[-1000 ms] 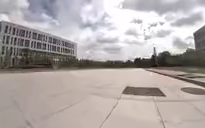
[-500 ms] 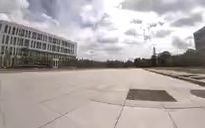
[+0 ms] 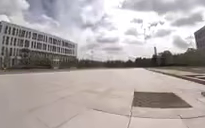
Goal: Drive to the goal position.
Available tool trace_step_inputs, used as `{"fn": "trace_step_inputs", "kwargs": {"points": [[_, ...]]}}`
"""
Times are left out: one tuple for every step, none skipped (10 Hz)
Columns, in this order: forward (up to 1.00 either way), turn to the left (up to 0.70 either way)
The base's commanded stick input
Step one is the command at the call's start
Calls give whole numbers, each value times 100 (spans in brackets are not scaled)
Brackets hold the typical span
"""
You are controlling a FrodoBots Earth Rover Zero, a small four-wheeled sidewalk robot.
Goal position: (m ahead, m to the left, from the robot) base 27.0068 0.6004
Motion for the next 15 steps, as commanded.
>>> {"fn": "trace_step_inputs", "kwargs": {"points": [[70,0],[70,0],[70,0],[70,0],[70,0],[70,0],[70,0],[70,7],[70,7],[70,2],[70,0],[70,-1],[70,-32],[70,-34],[70,-27]]}}
